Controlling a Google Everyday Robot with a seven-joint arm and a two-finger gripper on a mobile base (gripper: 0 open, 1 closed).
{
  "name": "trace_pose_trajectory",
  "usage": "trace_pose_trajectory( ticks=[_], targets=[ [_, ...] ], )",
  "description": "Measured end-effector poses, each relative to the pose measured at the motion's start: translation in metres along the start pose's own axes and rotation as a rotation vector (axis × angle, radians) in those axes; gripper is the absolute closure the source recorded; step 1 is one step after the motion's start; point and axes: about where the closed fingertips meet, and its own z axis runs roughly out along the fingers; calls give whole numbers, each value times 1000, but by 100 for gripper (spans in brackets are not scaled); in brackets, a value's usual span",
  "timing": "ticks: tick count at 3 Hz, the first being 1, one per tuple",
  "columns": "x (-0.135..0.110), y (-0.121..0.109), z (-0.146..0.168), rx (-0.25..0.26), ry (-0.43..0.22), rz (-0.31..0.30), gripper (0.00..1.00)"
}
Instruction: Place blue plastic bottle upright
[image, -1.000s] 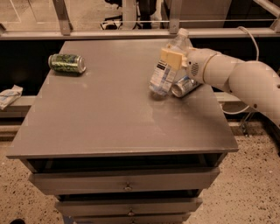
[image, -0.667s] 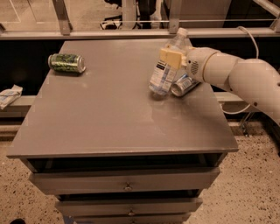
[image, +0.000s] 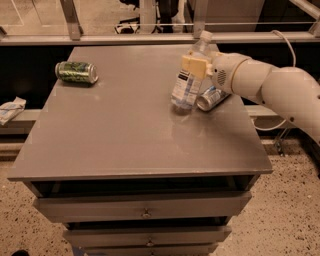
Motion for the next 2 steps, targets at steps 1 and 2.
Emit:
trace_pose_trajectory(
  ticks=[1, 2],
  targets=[
    [14, -2, -13, -23, -56, -54, 100],
    [5, -1, -14, -23, -56, -54, 100]
  ],
)
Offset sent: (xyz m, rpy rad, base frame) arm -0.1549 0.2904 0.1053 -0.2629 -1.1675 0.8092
